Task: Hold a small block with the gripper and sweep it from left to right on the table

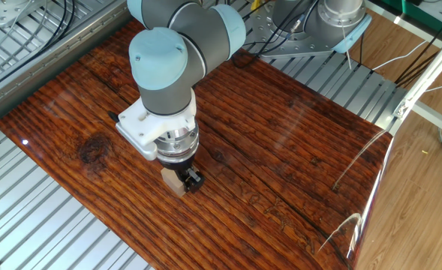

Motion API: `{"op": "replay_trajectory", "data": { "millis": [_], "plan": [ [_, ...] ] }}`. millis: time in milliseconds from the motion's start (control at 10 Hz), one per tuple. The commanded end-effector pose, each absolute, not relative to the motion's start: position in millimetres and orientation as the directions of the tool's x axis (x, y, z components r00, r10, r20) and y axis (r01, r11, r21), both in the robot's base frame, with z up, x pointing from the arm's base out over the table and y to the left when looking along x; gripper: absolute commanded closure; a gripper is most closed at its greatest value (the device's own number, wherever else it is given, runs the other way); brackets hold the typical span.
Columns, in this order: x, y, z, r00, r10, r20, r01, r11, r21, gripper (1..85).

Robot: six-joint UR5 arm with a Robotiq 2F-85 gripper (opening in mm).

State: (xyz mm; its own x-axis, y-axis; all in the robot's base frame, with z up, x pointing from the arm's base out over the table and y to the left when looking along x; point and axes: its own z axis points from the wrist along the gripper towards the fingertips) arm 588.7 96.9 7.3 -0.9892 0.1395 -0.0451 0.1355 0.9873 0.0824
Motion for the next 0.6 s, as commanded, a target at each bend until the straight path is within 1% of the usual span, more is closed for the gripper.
{"op": "replay_trajectory", "data": {
  "millis": [0,500],
  "plan": [
    [590.0,98.9,7.9,-0.988,0.15,-0.045,0.145,0.985,0.09,84.7],
    [589.1,102.0,9.0,-0.987,0.153,-0.042,0.148,0.984,0.103,84.7]
  ]
}}
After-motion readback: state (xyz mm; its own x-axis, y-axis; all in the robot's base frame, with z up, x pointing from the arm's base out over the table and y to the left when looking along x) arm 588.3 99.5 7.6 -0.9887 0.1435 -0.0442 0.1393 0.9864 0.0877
